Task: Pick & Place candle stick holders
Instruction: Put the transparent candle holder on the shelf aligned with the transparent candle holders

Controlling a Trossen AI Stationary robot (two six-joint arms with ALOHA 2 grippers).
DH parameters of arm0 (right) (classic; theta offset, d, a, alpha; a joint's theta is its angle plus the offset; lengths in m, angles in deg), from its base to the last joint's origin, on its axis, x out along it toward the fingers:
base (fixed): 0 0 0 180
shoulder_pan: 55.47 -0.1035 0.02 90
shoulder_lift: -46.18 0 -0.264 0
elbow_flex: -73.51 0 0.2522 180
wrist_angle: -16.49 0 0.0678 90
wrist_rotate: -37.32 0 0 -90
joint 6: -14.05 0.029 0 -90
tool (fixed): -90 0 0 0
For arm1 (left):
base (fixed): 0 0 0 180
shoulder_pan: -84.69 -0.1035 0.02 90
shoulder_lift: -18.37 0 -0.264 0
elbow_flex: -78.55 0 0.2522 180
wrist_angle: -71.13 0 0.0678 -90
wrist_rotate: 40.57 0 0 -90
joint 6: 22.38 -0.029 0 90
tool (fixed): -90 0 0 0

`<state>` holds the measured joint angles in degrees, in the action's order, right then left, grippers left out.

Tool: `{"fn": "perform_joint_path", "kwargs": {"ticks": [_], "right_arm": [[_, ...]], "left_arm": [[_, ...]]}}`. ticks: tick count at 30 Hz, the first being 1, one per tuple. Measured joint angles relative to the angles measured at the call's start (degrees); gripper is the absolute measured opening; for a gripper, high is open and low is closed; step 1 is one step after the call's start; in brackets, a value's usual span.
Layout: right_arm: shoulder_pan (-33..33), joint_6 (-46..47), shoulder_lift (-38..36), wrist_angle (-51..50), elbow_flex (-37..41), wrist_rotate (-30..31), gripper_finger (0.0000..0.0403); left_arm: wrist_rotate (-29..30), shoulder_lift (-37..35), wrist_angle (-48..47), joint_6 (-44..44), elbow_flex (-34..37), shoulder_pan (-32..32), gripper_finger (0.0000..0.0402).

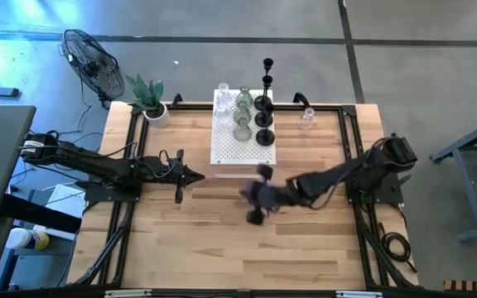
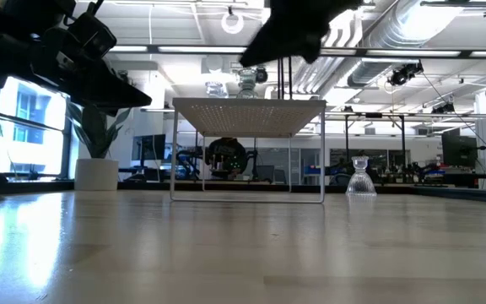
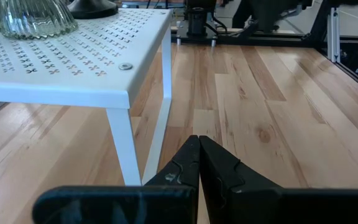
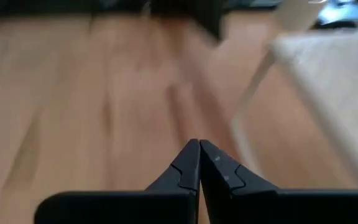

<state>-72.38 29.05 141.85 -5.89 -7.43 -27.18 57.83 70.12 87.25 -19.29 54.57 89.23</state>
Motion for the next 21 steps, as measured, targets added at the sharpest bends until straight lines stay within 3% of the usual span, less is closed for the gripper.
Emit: {"fn": "perform_joint_path", "kwargs": {"ticks": [5,11,17,21], "right_arm": [[-7.0,7.0,-3.0,-0.4,8.1,1.1,0.0],[-10.6,21.0,-14.1,4.1,25.8,6.2,0.0],[-3.3,35.9,-31.0,-3.3,37.0,13.7,0.0],[6.3,36.2,-39.8,-12.3,38.1,17.4,0.0008]], "left_arm": [[0.0,0.0,0.0,0.0,0.0,0.0,0.0001],[0.0,0.0,0.0,0.0,0.0,0.0,0.0001],[0.1,0.0,0.3,0.0,0.0,0.0,0.0001],[0.1,0.0,0.5,0.0,0.0,0.0,0.0001]]}}
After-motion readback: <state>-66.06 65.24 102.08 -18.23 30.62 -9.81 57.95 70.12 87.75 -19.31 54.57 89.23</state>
